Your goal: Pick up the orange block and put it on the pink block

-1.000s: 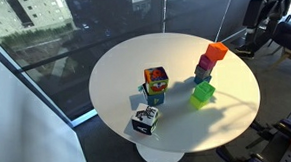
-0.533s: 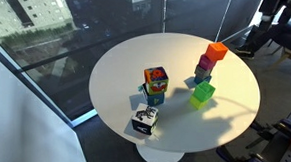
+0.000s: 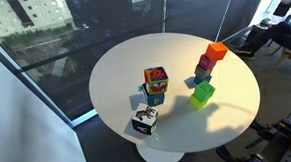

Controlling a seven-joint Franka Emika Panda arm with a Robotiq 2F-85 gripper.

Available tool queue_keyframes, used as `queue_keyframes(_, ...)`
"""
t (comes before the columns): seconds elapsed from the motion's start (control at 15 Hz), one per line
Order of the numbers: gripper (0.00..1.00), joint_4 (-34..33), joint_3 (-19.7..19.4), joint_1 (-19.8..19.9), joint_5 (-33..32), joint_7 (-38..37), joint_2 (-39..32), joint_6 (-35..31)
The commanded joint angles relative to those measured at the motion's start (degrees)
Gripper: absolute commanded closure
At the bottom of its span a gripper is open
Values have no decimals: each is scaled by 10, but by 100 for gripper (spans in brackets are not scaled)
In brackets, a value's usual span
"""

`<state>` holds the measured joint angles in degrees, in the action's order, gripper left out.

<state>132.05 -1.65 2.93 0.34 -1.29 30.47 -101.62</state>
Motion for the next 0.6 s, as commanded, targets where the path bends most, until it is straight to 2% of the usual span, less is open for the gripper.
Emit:
queue_keyframes(0.0, 0, 24, -7, -3, 0, 18, 38, -24)
queue_keyframes(0.53, 0, 17, -3, -1, 0, 4, 26, -22)
